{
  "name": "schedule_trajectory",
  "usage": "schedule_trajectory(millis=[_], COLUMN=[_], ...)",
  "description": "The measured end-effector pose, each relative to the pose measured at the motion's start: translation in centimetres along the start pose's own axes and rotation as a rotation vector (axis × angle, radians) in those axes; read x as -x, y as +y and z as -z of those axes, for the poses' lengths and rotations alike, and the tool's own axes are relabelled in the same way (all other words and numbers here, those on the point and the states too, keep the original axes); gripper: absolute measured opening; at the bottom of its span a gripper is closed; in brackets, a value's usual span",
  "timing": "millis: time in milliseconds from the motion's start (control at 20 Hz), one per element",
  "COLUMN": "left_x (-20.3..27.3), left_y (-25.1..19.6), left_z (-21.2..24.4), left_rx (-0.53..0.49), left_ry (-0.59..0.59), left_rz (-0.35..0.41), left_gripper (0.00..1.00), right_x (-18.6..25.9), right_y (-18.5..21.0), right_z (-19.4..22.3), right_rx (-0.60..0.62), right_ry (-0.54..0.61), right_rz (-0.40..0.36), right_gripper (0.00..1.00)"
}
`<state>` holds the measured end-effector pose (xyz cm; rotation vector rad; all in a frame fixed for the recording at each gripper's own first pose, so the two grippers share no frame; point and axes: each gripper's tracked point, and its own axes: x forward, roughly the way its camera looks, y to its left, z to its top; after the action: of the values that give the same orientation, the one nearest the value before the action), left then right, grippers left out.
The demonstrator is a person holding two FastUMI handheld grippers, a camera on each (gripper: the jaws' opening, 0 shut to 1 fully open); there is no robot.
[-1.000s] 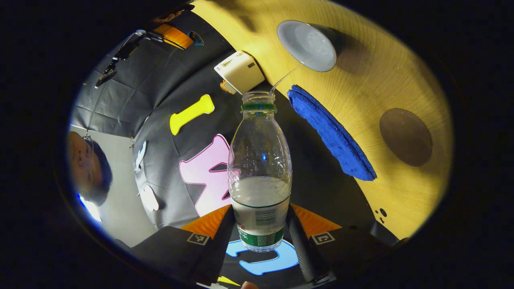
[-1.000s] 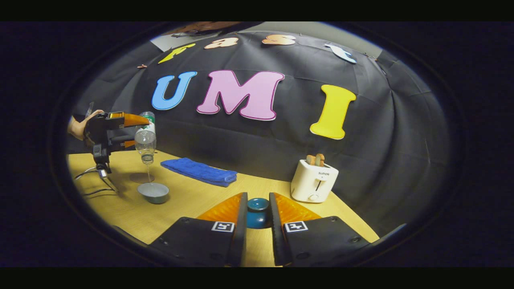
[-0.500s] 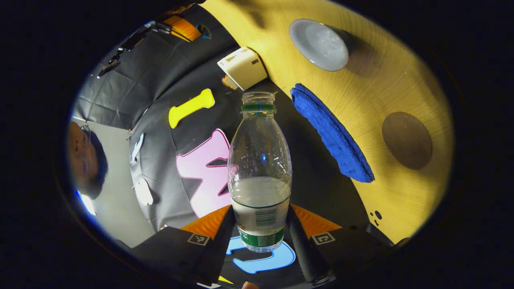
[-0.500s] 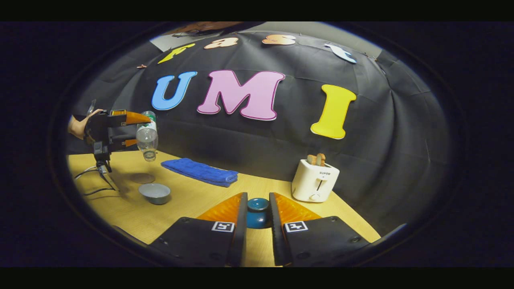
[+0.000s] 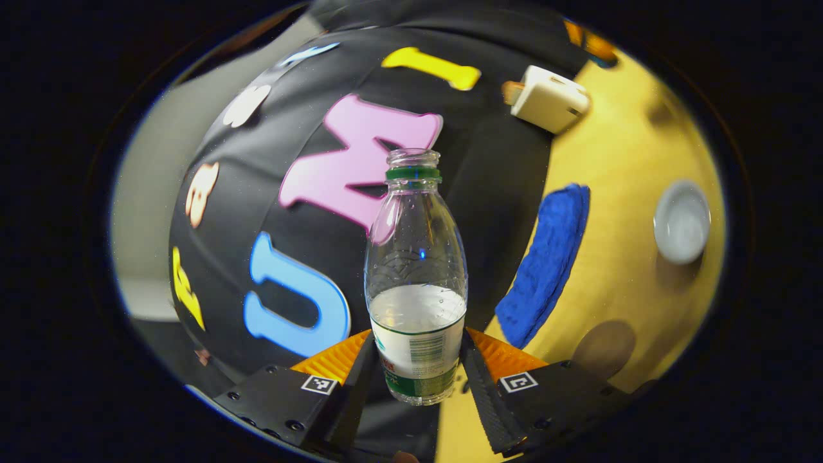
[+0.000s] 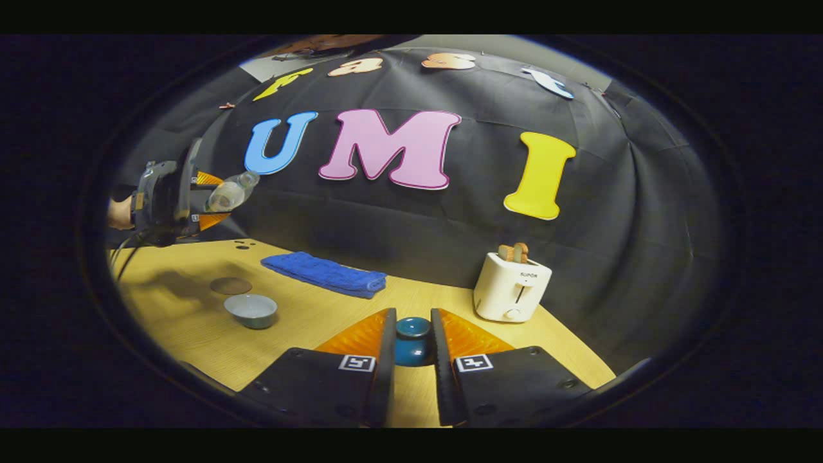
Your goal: Open the teacup lid with one hand, grasp the water bottle and pour water into the teacup with the other hand; after pouring, place the water bottle on the coaster and then close the teacup lid.
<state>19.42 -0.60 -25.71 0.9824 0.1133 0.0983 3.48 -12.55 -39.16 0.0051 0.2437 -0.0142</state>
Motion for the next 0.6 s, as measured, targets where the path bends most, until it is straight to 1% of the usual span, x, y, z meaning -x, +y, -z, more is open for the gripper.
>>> schedule_trajectory(millis=[50, 150, 200, 250, 350, 400, 450, 500, 550, 600], left_x=[-0.1, -0.5, -0.6, -0.7, -0.7, -0.8, -0.7, -0.9, -1.0, -1.2], left_y=[-0.2, -1.2, -1.9, -2.6, -3.6, -4.4, -5.0, -5.4, -5.9, -6.6], left_z=[0.0, 0.1, 0.0, 0.0, 0.5, 0.8, 1.1, 1.8, 2.3, 3.1], left_rx=[0.105, 0.311, 0.411, 0.508, 0.692, 0.781, 0.863, 0.933, 0.988, 1.028], left_ry=[0.016, 0.014, 0.006, 0.003, 0.015, 0.030, 0.050, 0.075, 0.098, 0.117], left_rz=[0.017, 0.081, 0.108, 0.132, 0.178, 0.198, 0.213, 0.224, 0.230, 0.231], left_gripper=[0.77, 0.76, 0.76, 0.76, 0.76, 0.77, 0.77, 0.76, 0.77, 0.77], right_x=[-0.1, -0.3, -0.3, -0.4, -0.6, -0.7, -0.7, -0.8, -0.8, -0.7], right_y=[0.2, 0.4, 0.5, 0.7, 0.9, 0.9, 0.9, 1.0, 1.1, 1.2], right_z=[-0.1, -0.2, -0.2, -0.1, -0.1, 0.0, 0.0, 0.0, 0.0, 0.1], right_rx=[0.002, 0.005, 0.004, 0.004, 0.006, 0.005, 0.005, 0.004, 0.003, 0.001], right_ry=[0.000, -0.001, -0.001, 0.000, 0.003, 0.002, 0.002, 0.004, 0.006, 0.007], right_rz=[-0.004, -0.011, -0.014, -0.019, -0.023, -0.025, -0.024, -0.027, -0.028, -0.033], right_gripper=[0.35, 0.35, 0.31, 0.35, 0.35, 0.31, 0.35, 0.35, 0.27, 0.35])
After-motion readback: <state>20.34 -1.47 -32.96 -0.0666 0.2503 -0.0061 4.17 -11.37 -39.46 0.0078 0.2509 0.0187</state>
